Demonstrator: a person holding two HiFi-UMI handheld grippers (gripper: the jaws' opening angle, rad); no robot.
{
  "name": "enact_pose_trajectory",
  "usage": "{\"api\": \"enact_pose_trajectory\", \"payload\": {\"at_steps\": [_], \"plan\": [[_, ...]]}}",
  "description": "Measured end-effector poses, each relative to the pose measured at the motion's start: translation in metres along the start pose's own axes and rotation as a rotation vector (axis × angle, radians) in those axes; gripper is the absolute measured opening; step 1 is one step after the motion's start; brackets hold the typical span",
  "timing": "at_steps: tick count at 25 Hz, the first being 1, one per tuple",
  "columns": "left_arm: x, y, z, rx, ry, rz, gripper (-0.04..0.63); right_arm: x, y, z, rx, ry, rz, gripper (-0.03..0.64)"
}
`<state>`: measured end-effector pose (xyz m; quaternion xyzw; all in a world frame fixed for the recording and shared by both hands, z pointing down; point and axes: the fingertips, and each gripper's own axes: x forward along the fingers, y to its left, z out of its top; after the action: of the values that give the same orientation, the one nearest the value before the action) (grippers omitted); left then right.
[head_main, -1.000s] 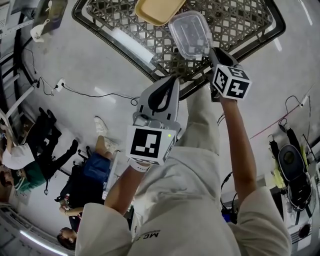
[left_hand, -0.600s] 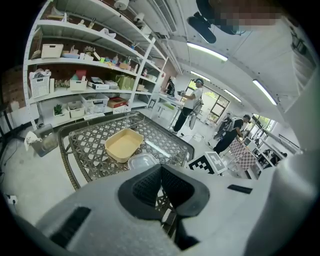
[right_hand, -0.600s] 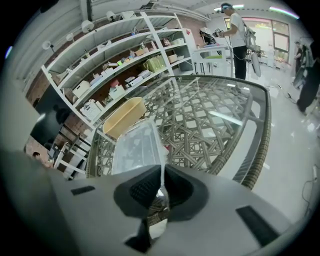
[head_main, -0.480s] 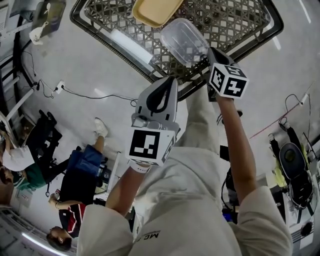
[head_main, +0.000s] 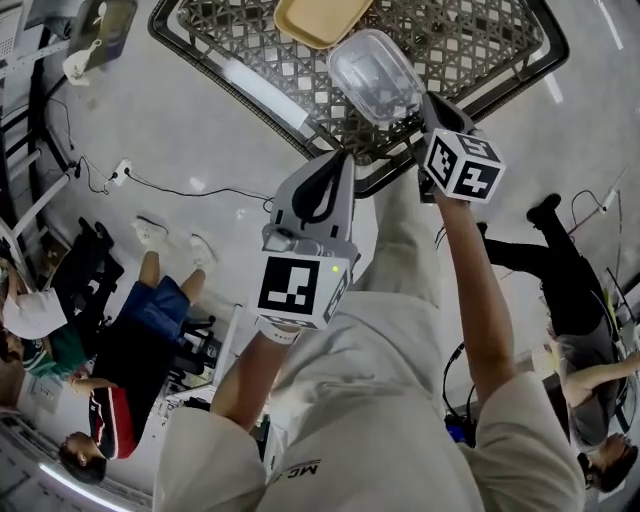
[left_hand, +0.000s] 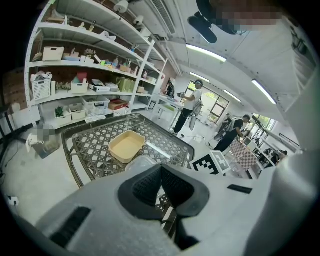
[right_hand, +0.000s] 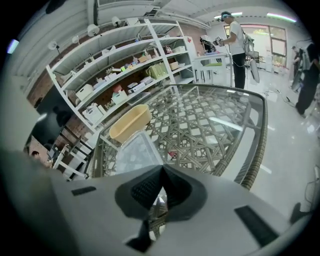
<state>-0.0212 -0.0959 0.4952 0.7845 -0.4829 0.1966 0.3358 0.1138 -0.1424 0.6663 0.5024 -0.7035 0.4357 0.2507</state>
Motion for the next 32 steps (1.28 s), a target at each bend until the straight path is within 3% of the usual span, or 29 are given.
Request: {"api": "enact_pose_trajectory", "payload": {"at_steps": [10, 18, 32], "plan": [[-0.027, -0.005, 0.020, 0.014, -0.048, -0.010, 0.021, -0.043, 0.046, 0.040, -0.142, -0.104, 0.072, 0.017], [-0.075, -0.015, 0.029, 0.036, -0.108, -0.027, 0.021, -0.098, 0.094, 0.037, -0.273, -0.154, 0.097, 0.016], [-0.134, -0.032, 0.061, 0.056, -0.233, -0.054, 0.021, -0.200, 0.129, 0.062, -0.306, -0.283, 0.064, 0.017]]}}
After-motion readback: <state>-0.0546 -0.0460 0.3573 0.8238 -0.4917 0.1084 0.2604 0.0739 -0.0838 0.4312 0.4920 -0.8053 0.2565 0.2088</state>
